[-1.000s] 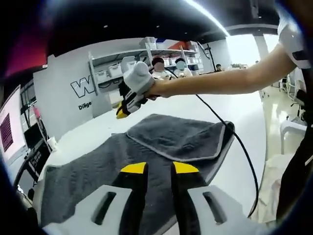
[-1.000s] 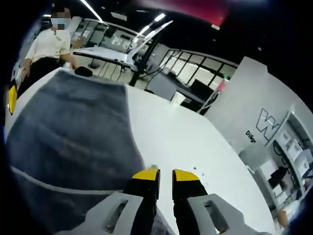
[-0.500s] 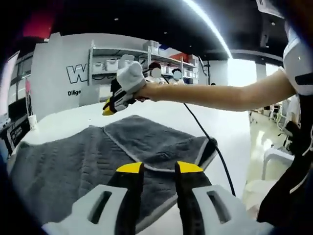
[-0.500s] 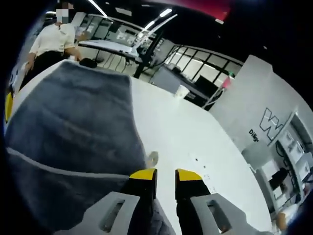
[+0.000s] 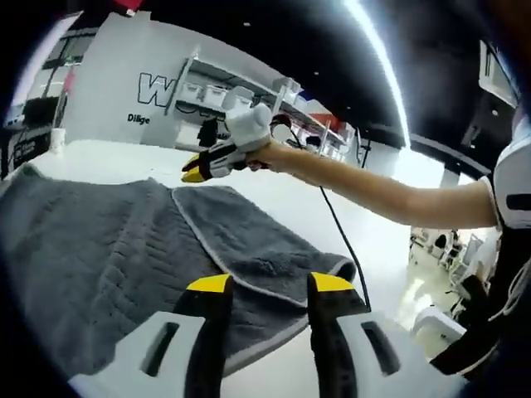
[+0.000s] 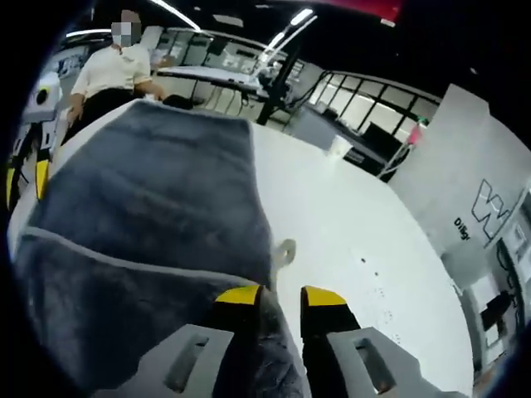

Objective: Open the folded towel by lifting each exposed corner and separating the folded layers until the towel lies flat within the target outline without major curled edges

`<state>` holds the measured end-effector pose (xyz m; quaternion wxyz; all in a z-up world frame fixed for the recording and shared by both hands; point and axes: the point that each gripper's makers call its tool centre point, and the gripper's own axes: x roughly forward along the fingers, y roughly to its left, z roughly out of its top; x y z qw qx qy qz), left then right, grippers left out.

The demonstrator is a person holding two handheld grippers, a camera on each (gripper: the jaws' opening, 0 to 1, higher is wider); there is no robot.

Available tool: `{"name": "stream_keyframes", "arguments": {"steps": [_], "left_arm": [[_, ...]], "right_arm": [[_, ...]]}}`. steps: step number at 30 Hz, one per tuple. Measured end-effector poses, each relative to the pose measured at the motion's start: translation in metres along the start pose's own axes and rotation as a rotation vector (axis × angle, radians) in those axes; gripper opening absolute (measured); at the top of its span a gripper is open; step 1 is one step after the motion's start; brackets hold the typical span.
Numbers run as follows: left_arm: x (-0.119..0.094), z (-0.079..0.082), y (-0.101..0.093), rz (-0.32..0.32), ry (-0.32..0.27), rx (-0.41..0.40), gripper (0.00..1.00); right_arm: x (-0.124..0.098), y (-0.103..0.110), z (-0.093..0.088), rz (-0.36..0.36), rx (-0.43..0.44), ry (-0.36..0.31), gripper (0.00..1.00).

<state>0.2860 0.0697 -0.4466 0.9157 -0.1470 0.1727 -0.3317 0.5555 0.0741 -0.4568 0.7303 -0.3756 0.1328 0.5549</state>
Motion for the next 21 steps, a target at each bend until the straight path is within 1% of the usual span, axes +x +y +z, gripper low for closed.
{"name": "stream_keyframes", "arguments": {"steps": [1, 2, 4, 6, 9, 10, 11, 14, 17, 19, 21], "left_arm": [[0.001, -0.002, 0.001, -0.003, 0.001, -0.030, 0.37], [0.001, -0.002, 0.002, -0.003, -0.004, -0.029, 0.37], [0.004, -0.005, 0.003, -0.007, -0.001, -0.054, 0.36], [0.007, -0.010, 0.002, -0.011, 0.008, -0.082, 0.36], [0.009, -0.015, 0.002, -0.016, 0.013, -0.107, 0.35], [0.010, -0.016, 0.002, -0.016, 0.013, -0.111, 0.35], [0.011, -0.016, 0.002, -0.016, 0.013, -0.116, 0.35], [0.015, -0.018, 0.002, -0.019, 0.012, -0.139, 0.33], [0.017, -0.018, 0.004, -0.016, 0.002, -0.163, 0.31], [0.018, -0.016, 0.006, -0.005, -0.018, -0.175, 0.28], [0.022, -0.019, 0.005, 0.011, -0.019, -0.182, 0.26]], "right_arm": [[0.001, 0.001, -0.002, 0.010, -0.012, 0.012, 0.14], [0.001, 0.002, -0.002, 0.019, -0.016, 0.018, 0.14], [0.003, 0.001, -0.002, 0.031, -0.005, 0.020, 0.13], [0.001, 0.002, 0.001, 0.037, 0.029, 0.003, 0.11], [-0.001, 0.003, 0.004, 0.041, 0.038, -0.005, 0.11], [-0.002, 0.004, 0.005, 0.041, 0.037, -0.005, 0.11], [-0.001, 0.006, 0.005, 0.051, 0.014, 0.000, 0.11], [-0.001, 0.008, 0.003, 0.069, -0.015, 0.014, 0.11], [-0.001, 0.007, 0.001, 0.070, -0.039, 0.032, 0.12], [-0.001, 0.004, 0.002, 0.064, -0.033, 0.036, 0.12], [-0.003, 0.005, 0.003, 0.060, -0.025, 0.035, 0.13]]}}
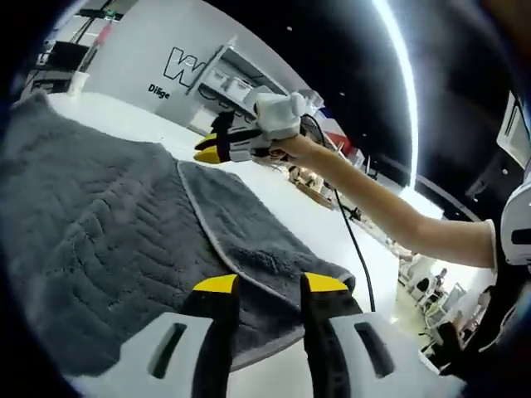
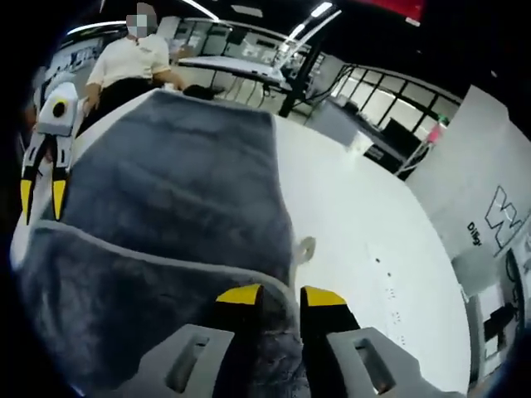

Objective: Open the folded towel by lifting each exposed corner and separating the folded layers until the towel lies flat within the target outline without major curled edges

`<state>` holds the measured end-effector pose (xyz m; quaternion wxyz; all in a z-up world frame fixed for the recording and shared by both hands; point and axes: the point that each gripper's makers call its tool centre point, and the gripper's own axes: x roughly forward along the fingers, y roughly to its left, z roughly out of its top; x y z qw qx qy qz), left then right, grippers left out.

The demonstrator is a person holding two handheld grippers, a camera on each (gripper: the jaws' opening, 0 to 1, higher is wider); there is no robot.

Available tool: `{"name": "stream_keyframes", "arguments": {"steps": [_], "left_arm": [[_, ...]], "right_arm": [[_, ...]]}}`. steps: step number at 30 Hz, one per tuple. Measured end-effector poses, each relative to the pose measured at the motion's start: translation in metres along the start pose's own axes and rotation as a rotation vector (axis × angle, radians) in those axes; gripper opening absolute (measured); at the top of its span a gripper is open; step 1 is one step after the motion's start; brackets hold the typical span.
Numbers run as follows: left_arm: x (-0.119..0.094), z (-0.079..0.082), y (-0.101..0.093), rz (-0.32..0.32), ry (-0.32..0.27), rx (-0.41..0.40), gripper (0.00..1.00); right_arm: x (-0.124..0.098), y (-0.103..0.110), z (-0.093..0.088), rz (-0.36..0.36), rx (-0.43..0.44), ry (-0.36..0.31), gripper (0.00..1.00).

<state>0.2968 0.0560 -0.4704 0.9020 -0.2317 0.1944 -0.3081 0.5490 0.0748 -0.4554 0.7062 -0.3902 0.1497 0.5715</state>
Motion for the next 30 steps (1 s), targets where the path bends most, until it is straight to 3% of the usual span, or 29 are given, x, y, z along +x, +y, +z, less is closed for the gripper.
{"name": "stream_keyframes", "arguments": {"steps": [6, 13, 20, 25, 30], "left_arm": [[0.000, -0.003, -0.005, 0.036, -0.009, -0.006, 0.22], [0.002, -0.005, -0.013, 0.048, 0.020, 0.008, 0.30], [0.013, -0.013, -0.008, 0.065, 0.047, 0.118, 0.10], [0.012, -0.007, -0.001, 0.079, 0.026, 0.137, 0.03], [0.007, 0.003, -0.002, 0.088, -0.010, 0.209, 0.02]], "right_arm": [[-0.006, 0.005, 0.003, -0.009, -0.023, 0.007, 0.13], [-0.012, 0.009, 0.010, -0.015, -0.026, -0.011, 0.12], [-0.019, 0.008, 0.012, -0.027, -0.025, -0.019, 0.11], [-0.022, 0.007, 0.011, -0.033, -0.018, -0.020, 0.11], [-0.023, 0.006, 0.008, -0.036, -0.002, -0.002, 0.10]]}}
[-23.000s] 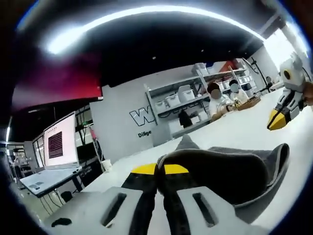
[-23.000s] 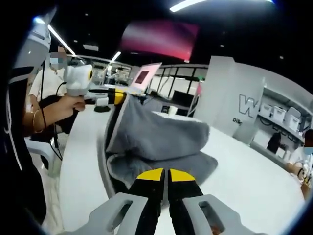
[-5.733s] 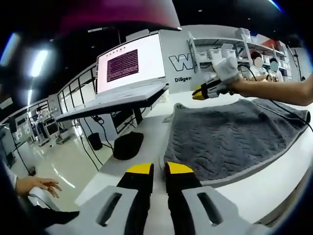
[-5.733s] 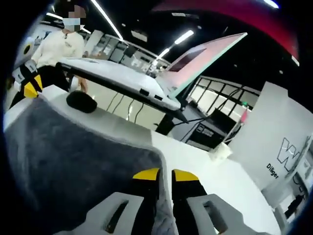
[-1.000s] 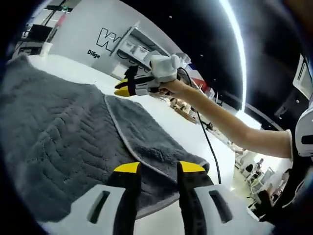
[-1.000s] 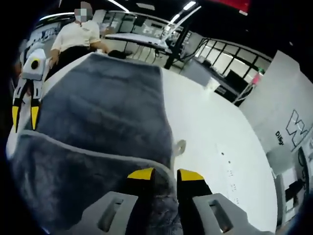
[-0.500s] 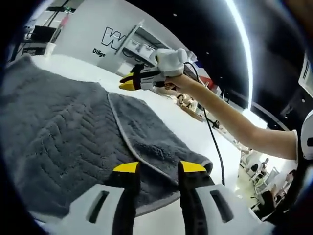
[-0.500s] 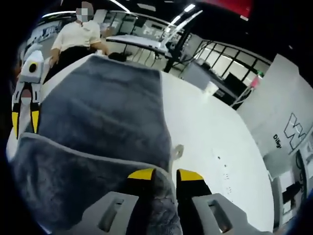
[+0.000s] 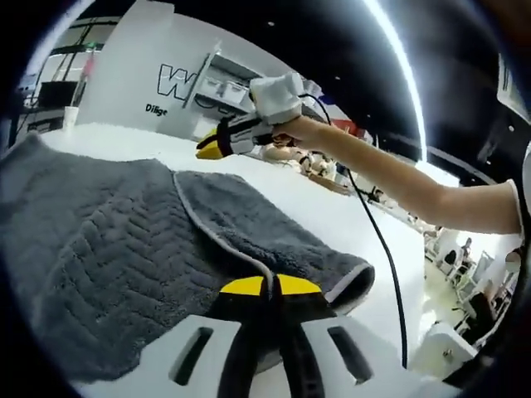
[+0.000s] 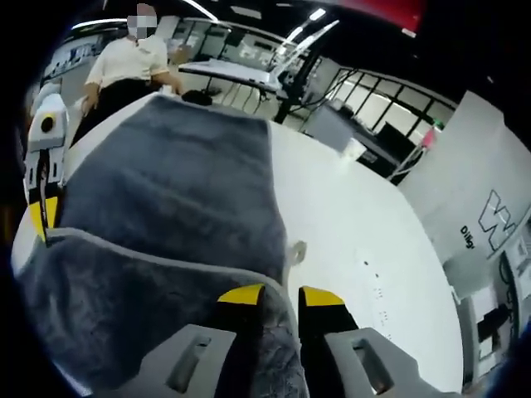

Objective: Open the folded towel by lifting each exposed corner and separating the folded layers until the towel lies flat within the target outline without major curled edges

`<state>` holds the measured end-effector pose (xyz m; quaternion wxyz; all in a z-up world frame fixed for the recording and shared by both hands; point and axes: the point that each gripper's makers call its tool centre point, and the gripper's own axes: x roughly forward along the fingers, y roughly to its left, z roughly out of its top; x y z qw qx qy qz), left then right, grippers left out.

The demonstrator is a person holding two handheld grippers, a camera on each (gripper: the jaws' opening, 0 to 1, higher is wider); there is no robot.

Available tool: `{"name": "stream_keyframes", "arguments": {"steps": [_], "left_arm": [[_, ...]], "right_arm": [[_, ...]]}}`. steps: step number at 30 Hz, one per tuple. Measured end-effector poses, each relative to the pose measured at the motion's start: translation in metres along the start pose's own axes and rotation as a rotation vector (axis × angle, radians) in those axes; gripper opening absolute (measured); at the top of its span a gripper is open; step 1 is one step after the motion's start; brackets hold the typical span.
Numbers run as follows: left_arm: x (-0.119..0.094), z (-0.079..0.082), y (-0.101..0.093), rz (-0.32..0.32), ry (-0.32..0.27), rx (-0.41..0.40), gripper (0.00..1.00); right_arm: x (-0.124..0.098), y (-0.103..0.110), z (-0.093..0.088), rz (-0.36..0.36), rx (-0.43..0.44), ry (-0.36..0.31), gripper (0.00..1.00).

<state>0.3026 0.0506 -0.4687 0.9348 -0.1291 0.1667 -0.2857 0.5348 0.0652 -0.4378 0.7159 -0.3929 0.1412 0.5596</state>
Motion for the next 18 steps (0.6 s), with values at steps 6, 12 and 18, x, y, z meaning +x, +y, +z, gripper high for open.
{"name": "stream_keyframes", "arguments": {"steps": [6, 12, 18], "left_arm": [[0.002, 0.019, -0.018, -0.005, -0.045, 0.223, 0.02], [0.014, 0.017, -0.038, -0.042, -0.009, 0.386, 0.02], [0.022, 0.014, -0.050, -0.066, -0.007, 0.422, 0.02]], "right_arm": [[0.006, 0.000, 0.002, -0.008, 0.111, 0.003, 0.11], [0.011, 0.015, -0.002, -0.003, 0.281, 0.017, 0.12], [0.013, 0.016, -0.006, -0.060, 0.413, 0.006, 0.15]]}}
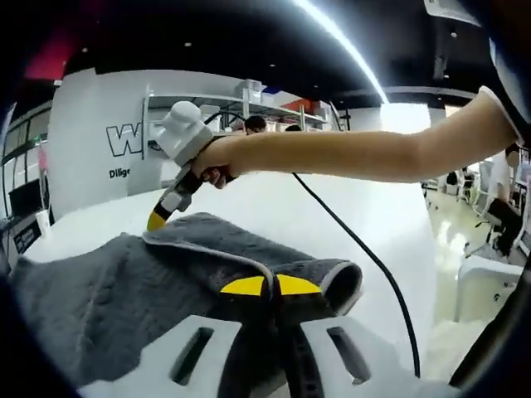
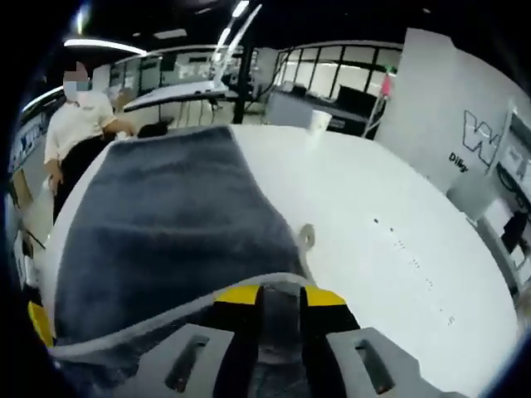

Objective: Open the folded towel by lifting each exposed corner and separating the folded layers until the towel lies flat within the target outline without major curled edges

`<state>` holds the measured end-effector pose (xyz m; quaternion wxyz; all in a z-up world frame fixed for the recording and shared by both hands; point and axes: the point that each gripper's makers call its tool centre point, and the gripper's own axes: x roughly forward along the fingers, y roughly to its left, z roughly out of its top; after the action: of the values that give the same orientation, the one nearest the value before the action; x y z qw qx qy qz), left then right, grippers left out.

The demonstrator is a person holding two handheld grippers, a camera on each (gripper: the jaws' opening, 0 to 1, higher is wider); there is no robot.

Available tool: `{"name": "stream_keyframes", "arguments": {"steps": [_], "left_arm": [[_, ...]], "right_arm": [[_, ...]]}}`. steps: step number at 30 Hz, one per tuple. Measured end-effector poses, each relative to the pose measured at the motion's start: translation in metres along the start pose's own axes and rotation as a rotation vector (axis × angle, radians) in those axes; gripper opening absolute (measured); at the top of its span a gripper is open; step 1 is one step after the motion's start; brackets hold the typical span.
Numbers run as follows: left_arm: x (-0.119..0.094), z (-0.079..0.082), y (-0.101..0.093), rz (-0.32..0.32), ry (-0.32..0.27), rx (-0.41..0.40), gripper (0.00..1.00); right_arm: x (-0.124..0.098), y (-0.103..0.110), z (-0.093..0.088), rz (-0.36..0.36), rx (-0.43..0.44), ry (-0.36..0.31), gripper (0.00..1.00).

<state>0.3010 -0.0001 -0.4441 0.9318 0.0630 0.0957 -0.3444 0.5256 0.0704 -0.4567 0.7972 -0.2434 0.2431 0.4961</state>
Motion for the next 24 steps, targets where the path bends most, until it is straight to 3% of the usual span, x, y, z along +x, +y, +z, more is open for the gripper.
{"name": "stream_keyframes", "arguments": {"steps": [7, 14, 17, 19, 24], "left_arm": [[0.016, -0.001, -0.019, -0.043, 0.016, 0.061, 0.02], [0.043, 0.002, -0.043, -0.083, 0.036, 0.200, 0.02], [0.051, 0.000, -0.048, -0.091, 0.044, 0.227, 0.02], [0.054, -0.001, -0.050, -0.093, 0.046, 0.237, 0.02], [0.057, -0.001, -0.052, -0.089, 0.055, 0.262, 0.02]], "right_arm": [[-0.008, 0.008, 0.000, 0.002, 0.058, -0.034, 0.18], [-0.009, 0.019, -0.004, 0.019, 0.114, -0.050, 0.22], [-0.008, 0.020, -0.009, 0.010, 0.103, -0.046, 0.21], [-0.006, 0.025, -0.009, 0.031, 0.169, -0.065, 0.20], [0.001, 0.027, -0.010, 0.015, 0.162, -0.057, 0.21]]}}
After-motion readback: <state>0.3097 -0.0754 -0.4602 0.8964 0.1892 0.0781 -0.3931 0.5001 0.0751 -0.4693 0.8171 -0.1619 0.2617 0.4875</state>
